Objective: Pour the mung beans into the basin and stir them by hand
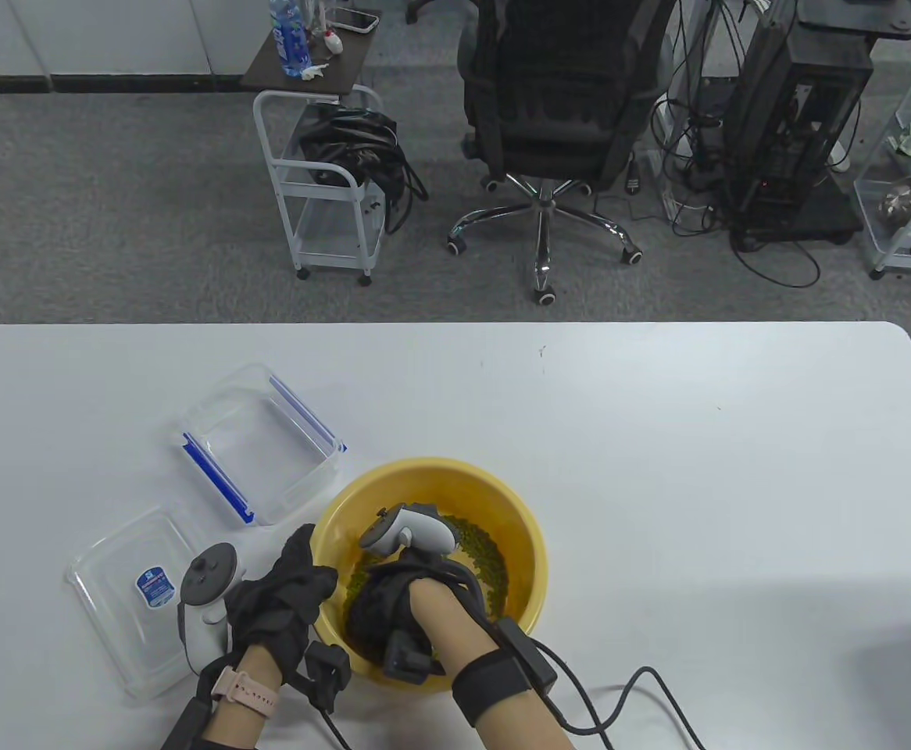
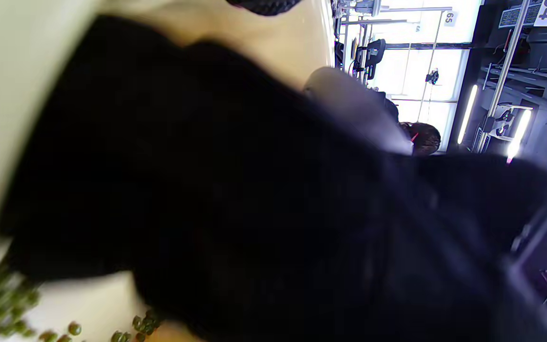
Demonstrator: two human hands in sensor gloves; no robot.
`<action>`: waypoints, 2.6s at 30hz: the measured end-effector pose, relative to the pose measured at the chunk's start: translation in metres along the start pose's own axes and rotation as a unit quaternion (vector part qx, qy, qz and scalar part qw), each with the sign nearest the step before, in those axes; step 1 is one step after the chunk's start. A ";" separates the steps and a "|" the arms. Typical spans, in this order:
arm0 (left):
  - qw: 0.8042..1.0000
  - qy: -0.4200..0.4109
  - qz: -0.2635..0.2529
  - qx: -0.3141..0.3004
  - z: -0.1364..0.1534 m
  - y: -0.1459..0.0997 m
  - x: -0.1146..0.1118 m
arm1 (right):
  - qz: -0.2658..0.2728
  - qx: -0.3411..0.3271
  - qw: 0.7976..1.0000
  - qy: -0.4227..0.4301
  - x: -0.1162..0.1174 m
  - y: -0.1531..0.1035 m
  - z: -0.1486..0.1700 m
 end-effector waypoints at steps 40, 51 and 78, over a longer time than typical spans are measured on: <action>1.000 -0.001 -0.001 0.000 0.000 0.000 0.000 | 0.008 -0.006 1.000 0.002 -0.009 0.003 -0.004; 1.000 -0.005 0.001 0.001 0.000 0.000 0.000 | 0.258 0.132 0.957 -0.004 -0.083 -0.027 0.052; 1.000 -0.005 -0.002 -0.001 0.000 0.000 0.000 | 0.050 0.001 0.999 -0.006 -0.013 0.004 -0.002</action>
Point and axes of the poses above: the tracker on the back of each hand, its own z axis roughly to the little-finger side, its own y axis roughly from the wrist to the fingertips, x = y × z, the point moved 4 cm from there along y, roughly from the wrist to the fingertips, and after that the axes turned 4 degrees about -z, right-handed, at the moved point
